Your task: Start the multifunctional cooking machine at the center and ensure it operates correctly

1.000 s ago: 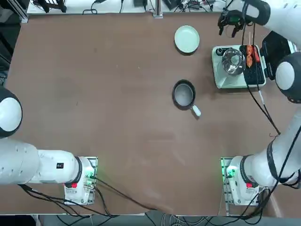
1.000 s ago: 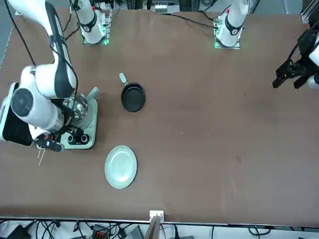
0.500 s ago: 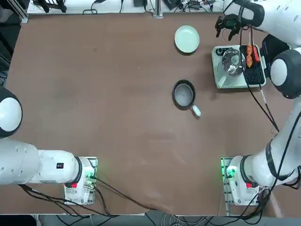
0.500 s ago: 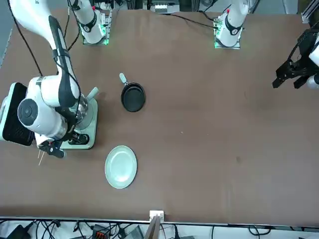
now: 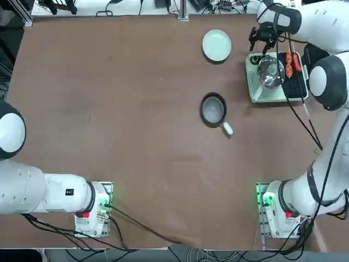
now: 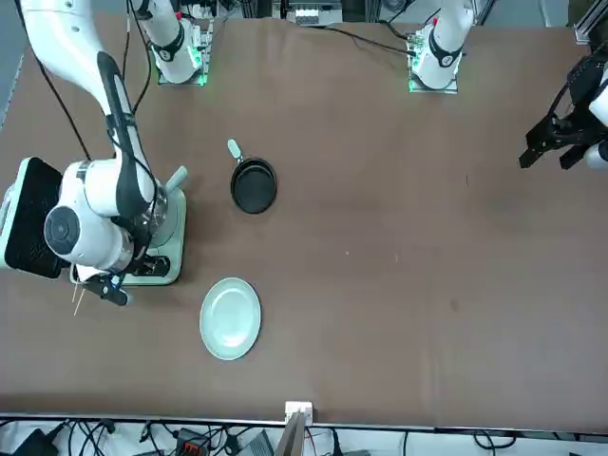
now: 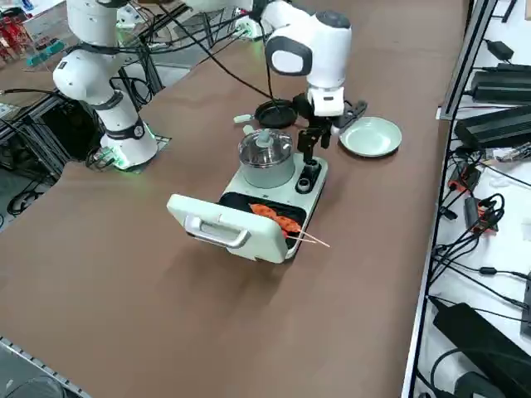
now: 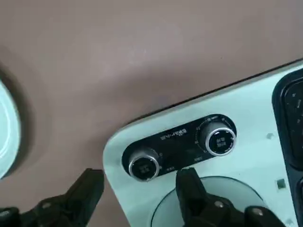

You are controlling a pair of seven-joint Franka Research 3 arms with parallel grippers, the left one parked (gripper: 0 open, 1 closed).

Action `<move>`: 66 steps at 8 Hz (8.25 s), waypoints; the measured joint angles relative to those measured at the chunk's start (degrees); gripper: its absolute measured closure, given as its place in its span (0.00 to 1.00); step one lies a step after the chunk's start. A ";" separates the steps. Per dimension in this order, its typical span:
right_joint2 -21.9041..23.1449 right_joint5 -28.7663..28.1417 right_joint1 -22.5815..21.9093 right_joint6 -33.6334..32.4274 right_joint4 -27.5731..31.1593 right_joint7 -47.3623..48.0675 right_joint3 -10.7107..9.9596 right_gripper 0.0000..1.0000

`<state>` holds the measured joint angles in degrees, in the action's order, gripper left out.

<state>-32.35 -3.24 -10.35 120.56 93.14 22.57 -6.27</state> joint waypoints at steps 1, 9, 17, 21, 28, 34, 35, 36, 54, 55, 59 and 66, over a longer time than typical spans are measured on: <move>-0.06 0.00 0.00 0.01 0.00 0.01 0.00 0.08; -2.02 -0.02 -0.07 0.68 -0.01 0.06 0.02 0.23; -3.05 -0.04 -0.15 1.02 -0.01 1.32 0.03 0.32; -3.27 -0.04 -0.13 1.04 -0.01 1.45 0.03 0.39; -3.29 -0.20 -0.15 1.09 -0.10 1.96 0.04 0.58; -3.29 -0.16 -0.13 1.08 -0.10 -4.40 0.05 0.58; -3.29 -0.16 -0.13 1.08 -0.10 -6.38 0.05 0.58; -3.29 -0.16 -0.13 1.08 -0.10 -8.01 0.05 0.58; -3.85 3.47 -1.14 0.25 -0.95 -41.39 0.19 0.58; -3.88 3.47 -1.14 0.15 -1.04 -41.42 0.19 0.58; -4.92 3.12 -1.81 -5.12 -6.33 -39.53 0.28 0.07; 2.09 2.70 -1.16 -21.50 -20.11 -27.95 -4.11 0.00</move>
<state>-30.25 -0.54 -11.52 99.06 73.03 -5.38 -10.39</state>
